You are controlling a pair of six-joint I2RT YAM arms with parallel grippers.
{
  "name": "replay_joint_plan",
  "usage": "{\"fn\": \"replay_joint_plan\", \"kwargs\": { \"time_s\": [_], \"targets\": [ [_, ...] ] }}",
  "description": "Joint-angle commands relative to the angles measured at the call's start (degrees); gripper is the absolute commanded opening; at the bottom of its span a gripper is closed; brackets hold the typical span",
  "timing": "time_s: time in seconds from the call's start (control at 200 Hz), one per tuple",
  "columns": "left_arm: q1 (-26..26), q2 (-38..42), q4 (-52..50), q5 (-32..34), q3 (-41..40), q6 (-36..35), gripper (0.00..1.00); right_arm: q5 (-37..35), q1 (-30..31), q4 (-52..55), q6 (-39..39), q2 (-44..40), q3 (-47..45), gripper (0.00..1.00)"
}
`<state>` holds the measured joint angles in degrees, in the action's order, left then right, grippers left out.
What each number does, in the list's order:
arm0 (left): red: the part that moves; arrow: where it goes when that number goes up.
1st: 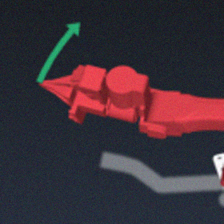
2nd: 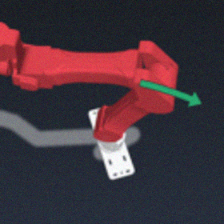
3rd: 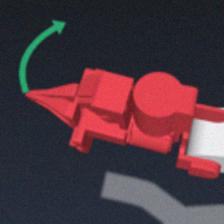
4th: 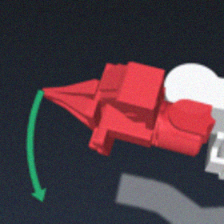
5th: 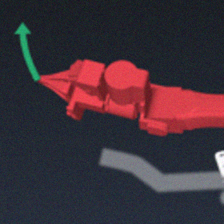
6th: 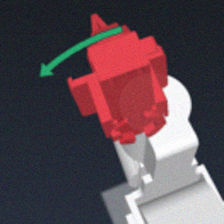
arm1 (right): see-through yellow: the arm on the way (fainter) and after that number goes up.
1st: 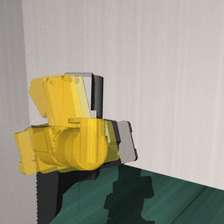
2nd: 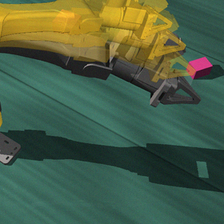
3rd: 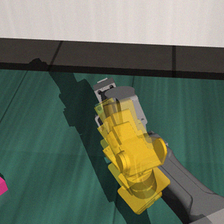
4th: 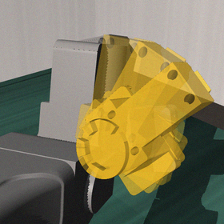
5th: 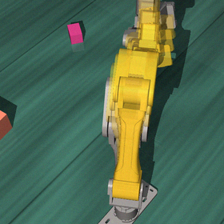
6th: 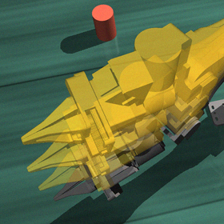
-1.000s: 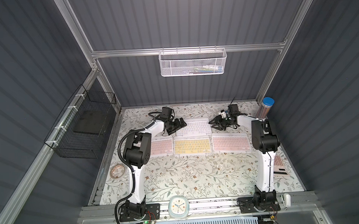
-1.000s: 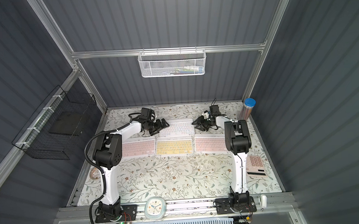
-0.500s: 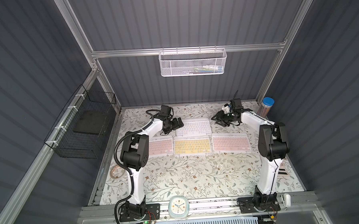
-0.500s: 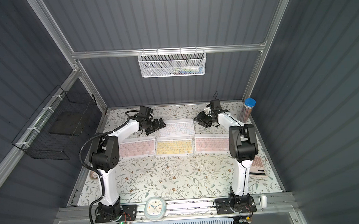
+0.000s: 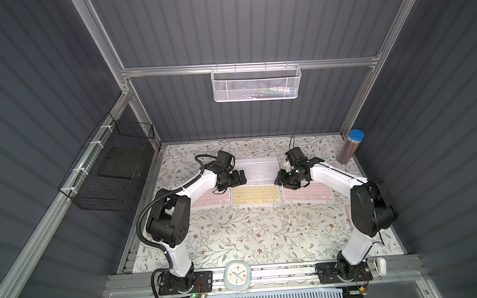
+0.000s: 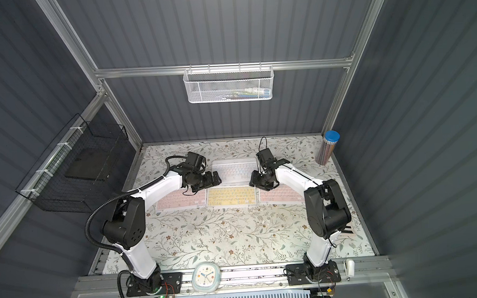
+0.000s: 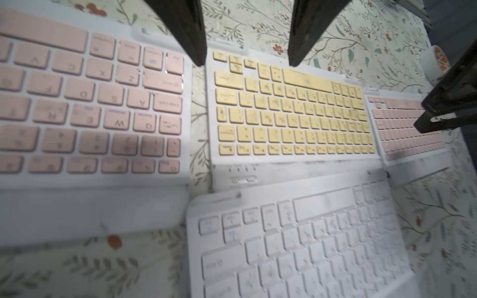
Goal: Stack the numeric keypads
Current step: Place the numeric keypad at the numeric keypad, then pick up the numeric keypad from the center of the board.
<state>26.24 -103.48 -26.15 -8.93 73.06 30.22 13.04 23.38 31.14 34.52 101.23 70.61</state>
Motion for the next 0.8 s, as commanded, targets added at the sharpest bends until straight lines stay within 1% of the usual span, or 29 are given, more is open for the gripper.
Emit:
{"fn": "replay_joint_plan", "kwargs": {
  "time_s": [0.0,0.285,0.69,0.795],
  "targets": [
    [0.0,0.5,0.3,0.6,-1.3,0.5,1.0,-4.4,1.5,1.7,1.3,-0.2,-0.6,0.54],
    [0.2,-2.0,2.9,-1.0,-2.6,0.8,1.0,-4.8,2.5,0.8,1.5,1.9,-0.4,0.54],
    [0.8,-5.1,3.5,-1.3,-0.9,0.7,1.0,-4.6,2.6,1.3,0.3,6.0,3.7,0.54],
    [0.8,-5.8,4.0,-2.3,-0.6,0.6,1.0,-4.7,2.5,1.4,0.0,6.9,4.8,0.54]
  ]
}}
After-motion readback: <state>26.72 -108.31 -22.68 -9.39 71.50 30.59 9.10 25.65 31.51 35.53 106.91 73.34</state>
